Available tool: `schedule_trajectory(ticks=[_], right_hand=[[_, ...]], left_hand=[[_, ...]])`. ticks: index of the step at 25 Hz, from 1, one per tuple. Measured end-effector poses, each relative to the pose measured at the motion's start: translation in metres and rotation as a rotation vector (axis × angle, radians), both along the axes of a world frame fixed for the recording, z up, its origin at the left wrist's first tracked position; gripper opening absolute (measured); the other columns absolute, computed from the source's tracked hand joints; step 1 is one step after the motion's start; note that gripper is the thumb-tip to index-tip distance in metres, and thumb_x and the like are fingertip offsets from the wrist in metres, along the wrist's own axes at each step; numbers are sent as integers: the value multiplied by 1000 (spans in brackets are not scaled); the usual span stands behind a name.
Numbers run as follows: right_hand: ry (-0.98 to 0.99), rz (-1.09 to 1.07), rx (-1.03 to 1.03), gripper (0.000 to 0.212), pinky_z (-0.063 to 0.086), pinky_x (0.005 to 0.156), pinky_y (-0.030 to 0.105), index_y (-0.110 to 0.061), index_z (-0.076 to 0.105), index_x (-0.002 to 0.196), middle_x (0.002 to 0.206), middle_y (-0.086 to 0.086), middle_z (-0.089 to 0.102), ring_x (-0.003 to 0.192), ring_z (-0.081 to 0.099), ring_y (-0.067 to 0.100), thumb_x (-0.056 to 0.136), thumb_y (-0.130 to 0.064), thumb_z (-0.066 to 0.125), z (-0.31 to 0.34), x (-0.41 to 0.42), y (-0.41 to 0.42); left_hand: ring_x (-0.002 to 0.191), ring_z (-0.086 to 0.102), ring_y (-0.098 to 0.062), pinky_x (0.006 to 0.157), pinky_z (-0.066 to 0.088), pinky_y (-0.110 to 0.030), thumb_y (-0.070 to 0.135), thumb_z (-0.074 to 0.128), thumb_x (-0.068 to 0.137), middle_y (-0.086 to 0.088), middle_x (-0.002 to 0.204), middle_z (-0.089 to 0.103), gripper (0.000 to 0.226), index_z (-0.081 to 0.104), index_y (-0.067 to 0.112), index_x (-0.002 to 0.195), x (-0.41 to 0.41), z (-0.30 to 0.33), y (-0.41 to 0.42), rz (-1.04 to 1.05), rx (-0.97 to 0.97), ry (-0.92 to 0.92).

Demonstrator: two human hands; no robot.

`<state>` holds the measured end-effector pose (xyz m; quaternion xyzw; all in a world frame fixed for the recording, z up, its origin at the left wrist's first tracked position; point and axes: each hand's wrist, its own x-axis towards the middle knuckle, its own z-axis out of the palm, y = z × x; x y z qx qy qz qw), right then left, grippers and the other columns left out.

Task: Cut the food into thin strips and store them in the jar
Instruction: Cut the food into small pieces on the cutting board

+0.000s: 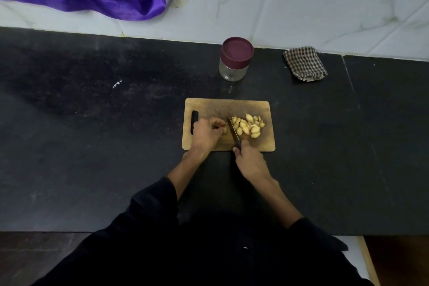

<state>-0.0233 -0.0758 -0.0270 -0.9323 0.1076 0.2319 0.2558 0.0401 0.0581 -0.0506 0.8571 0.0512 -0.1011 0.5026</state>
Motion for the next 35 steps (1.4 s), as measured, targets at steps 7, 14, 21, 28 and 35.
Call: schedule_trajectory(ticks=[7, 14, 21, 28, 35], right_hand=[[1, -66, 76, 17, 57, 76, 51, -17, 46, 104, 93, 0, 54, 90, 62, 24, 104, -34, 43, 0, -2, 3], [0, -68, 106, 18, 58, 75, 52, -18, 46, 105, 93, 0, 54, 89, 64, 25, 103, -36, 44, 3, -3, 5], [-1, -70, 96, 16, 58, 75, 51, -19, 43, 104, 87, -2, 52, 86, 63, 23, 104, -35, 43, 4, -2, 6], [-25, -85, 80, 21, 56, 77, 53, -15, 48, 108, 98, 10, 62, 88, 64, 29, 103, -35, 43, 1, -1, 5], [-15, -76, 88, 22, 57, 73, 54, -15, 47, 107, 96, 9, 61, 86, 65, 30, 103, -36, 43, 3, -2, 6]], left_hand=[[77, 66, -7, 67, 57, -18, 1, 52, 92, -4, 105, 69, 24, 69, 6, 108, 2, 6, 3, 85, -94, 76], [77, 68, -12, 75, 57, -27, 10, 64, 88, -2, 102, 72, 22, 70, 8, 109, -1, 12, 2, 10, 37, 15], [77, 67, -12, 74, 58, -34, 12, 60, 90, -2, 94, 73, 17, 72, 9, 102, 0, 8, 0, 30, 52, -16], [79, 61, -8, 76, 49, -21, 10, 56, 93, -5, 95, 71, 18, 71, 8, 102, -8, 11, -5, 0, 159, -131], [78, 58, -1, 66, 41, -5, 7, 59, 91, -2, 95, 71, 17, 71, 9, 103, -10, 6, 0, -58, 164, -163]])
